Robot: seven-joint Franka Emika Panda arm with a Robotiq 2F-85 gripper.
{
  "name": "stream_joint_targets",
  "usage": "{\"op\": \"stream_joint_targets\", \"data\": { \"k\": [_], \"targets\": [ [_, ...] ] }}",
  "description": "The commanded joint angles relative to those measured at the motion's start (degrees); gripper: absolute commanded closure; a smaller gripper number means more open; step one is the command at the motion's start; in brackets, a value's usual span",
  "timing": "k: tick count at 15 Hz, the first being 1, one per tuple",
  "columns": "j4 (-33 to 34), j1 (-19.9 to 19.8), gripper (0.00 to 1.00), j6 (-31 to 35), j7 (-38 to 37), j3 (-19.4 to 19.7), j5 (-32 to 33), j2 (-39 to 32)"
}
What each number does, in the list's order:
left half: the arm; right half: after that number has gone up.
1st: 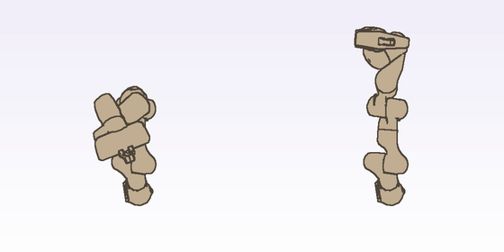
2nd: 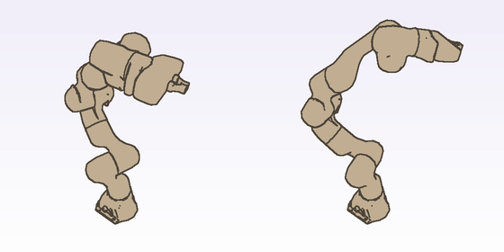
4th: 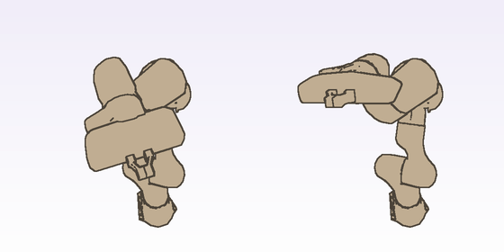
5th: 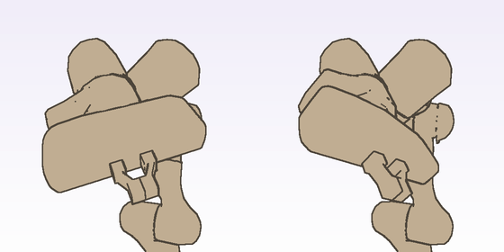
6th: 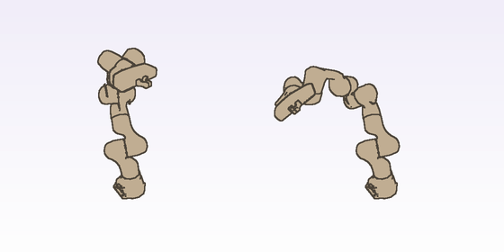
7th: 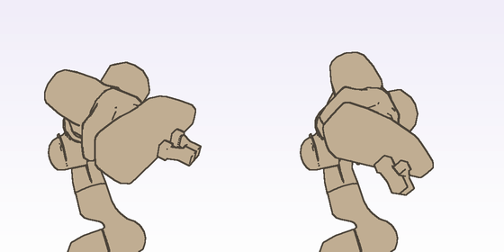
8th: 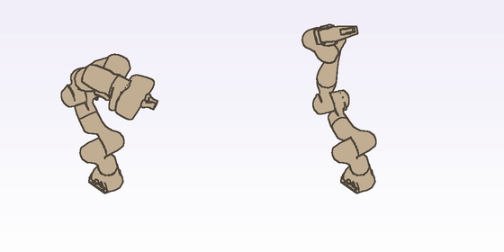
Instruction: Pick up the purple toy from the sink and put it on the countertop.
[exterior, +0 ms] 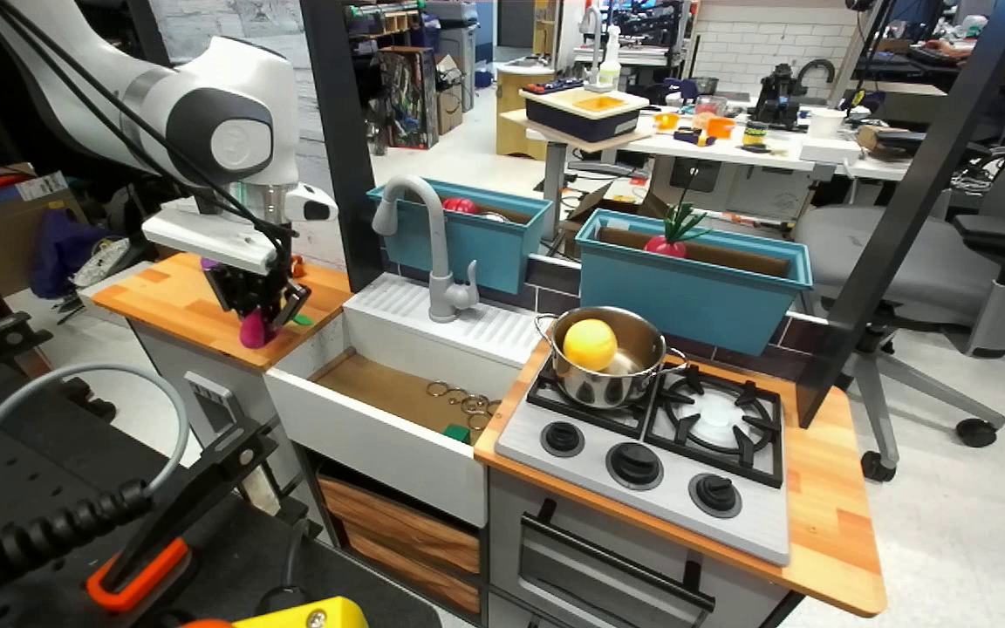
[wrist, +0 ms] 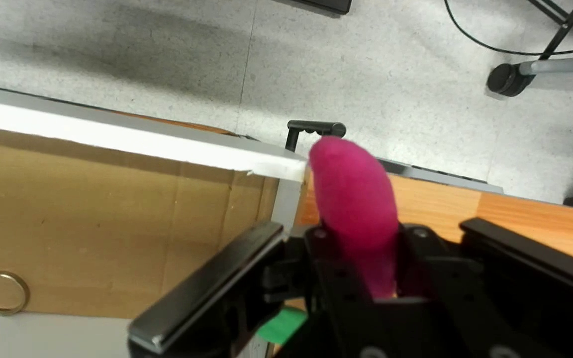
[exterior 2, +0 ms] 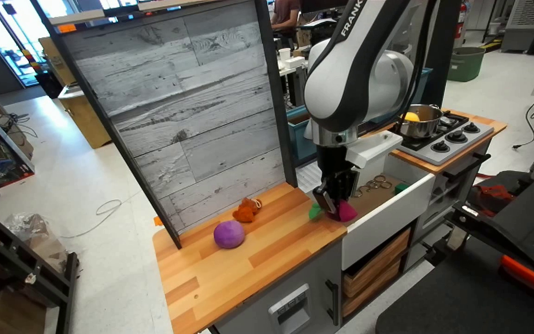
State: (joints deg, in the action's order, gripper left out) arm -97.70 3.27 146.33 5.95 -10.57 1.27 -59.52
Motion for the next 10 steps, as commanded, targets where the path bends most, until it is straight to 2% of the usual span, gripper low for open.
{"op": "stream_joint_targets", "data": {
  "k": [1, 8, 9, 10],
  "targets": [
    [5.24, 1.22, 0.96, 3.02, 3.86, 1.25, 1.90, -3.95],
    [12.14, 0.69, 0.96, 8.07, 7.73, -0.74, 4.36, -9.91],
    [12.89, 0.34, 0.64, 7.86, 8.22, -1.41, 4.16, -10.41],
    [13.48, 0.25, 0.56, 7.47, 8.50, -1.67, 4.05, -10.60]
  ]
}}
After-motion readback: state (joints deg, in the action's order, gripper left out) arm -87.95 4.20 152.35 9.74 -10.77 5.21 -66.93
